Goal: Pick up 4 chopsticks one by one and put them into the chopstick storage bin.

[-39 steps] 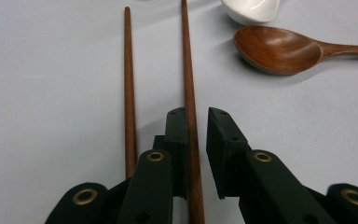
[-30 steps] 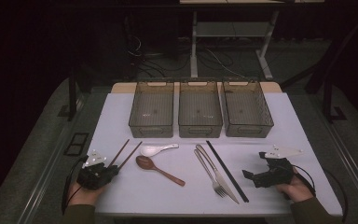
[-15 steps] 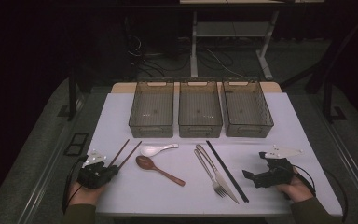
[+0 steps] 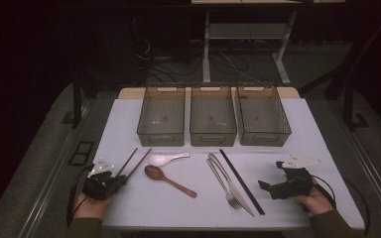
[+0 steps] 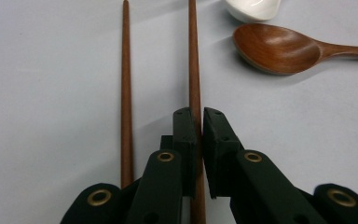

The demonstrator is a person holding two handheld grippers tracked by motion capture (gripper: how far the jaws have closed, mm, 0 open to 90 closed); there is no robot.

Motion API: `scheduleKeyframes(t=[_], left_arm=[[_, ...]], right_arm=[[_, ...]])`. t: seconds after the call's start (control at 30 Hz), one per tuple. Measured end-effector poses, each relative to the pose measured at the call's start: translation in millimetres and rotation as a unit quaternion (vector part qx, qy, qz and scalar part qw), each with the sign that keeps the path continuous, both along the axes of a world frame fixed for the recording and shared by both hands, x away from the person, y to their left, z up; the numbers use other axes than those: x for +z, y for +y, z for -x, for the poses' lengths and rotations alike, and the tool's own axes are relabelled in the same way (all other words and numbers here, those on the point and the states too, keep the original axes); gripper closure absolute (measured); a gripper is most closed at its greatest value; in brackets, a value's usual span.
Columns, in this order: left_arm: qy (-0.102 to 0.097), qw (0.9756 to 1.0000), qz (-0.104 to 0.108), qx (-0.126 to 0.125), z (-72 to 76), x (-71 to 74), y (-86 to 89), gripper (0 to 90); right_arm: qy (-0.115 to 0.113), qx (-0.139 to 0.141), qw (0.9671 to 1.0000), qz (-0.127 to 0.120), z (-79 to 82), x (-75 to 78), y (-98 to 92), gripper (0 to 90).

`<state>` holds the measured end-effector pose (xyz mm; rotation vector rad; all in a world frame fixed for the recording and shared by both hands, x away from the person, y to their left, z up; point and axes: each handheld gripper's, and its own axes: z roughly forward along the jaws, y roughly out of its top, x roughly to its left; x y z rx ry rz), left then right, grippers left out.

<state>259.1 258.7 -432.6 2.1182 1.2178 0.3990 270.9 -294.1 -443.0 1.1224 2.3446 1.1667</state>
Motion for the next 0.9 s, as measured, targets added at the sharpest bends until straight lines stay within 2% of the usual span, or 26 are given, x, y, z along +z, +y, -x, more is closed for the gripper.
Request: scheduleKeyframes(t=[0.63,0.8,0.9], left_arm=[[-0.017,0.9995,0.021,-0.018,4.0,15.1,-9.4,83.3],[-0.022,0.9991,0.024,-0.026,0.8,20.5,-12.9,83.4],[-0.027,0.9987,0.034,-0.026,-1.5,23.7,-15.0,83.4]], right_arm=[[0.000,0.000,1.0000,0.000,-0.2,-0.1,-0.1,0.6],[-0.001,0.001,1.0000,0.001,-0.3,-0.2,0.1,0.6],[0.000,0.000,1.0000,0.000,-0.3,-0.2,0.1,0.6]])
